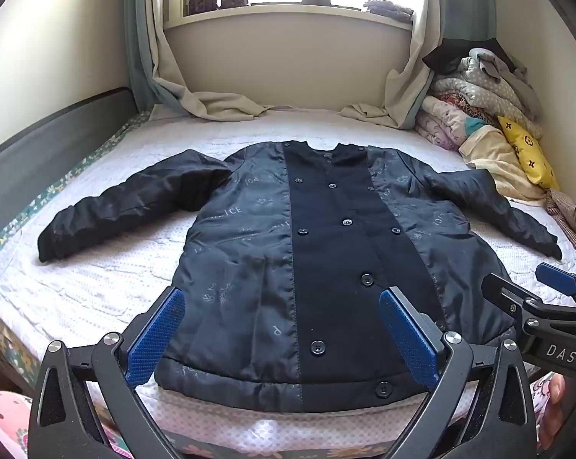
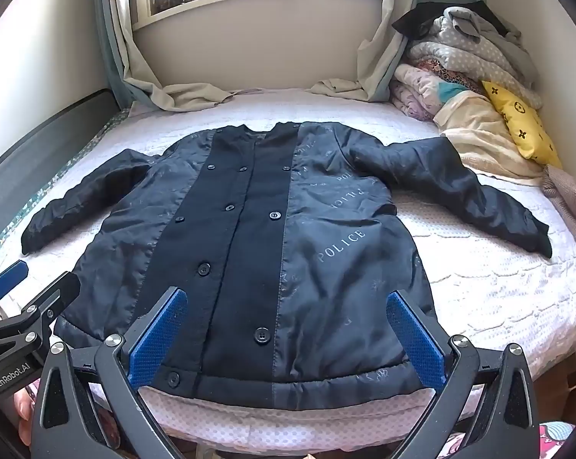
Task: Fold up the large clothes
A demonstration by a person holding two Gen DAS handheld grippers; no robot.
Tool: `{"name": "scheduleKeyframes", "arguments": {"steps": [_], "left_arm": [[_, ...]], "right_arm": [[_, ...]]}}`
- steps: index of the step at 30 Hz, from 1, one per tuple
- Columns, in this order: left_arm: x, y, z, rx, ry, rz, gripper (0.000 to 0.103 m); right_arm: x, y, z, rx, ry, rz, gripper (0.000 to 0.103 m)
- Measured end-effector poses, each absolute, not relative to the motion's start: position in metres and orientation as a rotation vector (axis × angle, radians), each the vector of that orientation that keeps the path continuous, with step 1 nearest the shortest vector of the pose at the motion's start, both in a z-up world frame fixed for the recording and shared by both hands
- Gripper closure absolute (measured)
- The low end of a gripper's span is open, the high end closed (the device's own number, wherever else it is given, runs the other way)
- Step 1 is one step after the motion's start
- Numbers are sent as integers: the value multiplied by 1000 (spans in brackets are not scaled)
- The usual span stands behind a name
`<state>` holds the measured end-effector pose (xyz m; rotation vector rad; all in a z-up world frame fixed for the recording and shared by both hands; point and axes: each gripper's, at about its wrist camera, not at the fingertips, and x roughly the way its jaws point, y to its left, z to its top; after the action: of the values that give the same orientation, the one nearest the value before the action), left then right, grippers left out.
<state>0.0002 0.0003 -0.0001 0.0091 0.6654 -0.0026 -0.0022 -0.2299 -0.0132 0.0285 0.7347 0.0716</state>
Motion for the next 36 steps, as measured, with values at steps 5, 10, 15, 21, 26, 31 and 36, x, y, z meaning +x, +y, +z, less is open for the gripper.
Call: {"name": "scheduleKeyframes", "arguments": {"steps": [5, 10, 15, 21, 26, 31, 36], "left_arm": [[0, 0, 0, 16, 661, -2, 0], [1, 1, 0, 18, 666, -2, 0], [1, 1, 0, 7, 668, -4, 0], [1, 1, 0, 4, 668, -6, 0], [1, 2, 0, 3, 667, -4, 0], [0, 3, 2, 4, 663, -4, 0], [1, 6, 1, 0, 660, -4, 1]], "right_arm": [[-3, -229, -12, 29, 732, 76, 0], [-4, -229, -11, 34, 733, 83, 0], [-4, -230, -11, 35, 733, 84, 0], [-4, -231, -11, 38, 732, 84, 0], [-4, -232, -10, 38, 731, 82, 0], [-4, -232, -10, 37, 731, 83, 0], [-4, -234, -9, 33, 728, 81, 0]]}}
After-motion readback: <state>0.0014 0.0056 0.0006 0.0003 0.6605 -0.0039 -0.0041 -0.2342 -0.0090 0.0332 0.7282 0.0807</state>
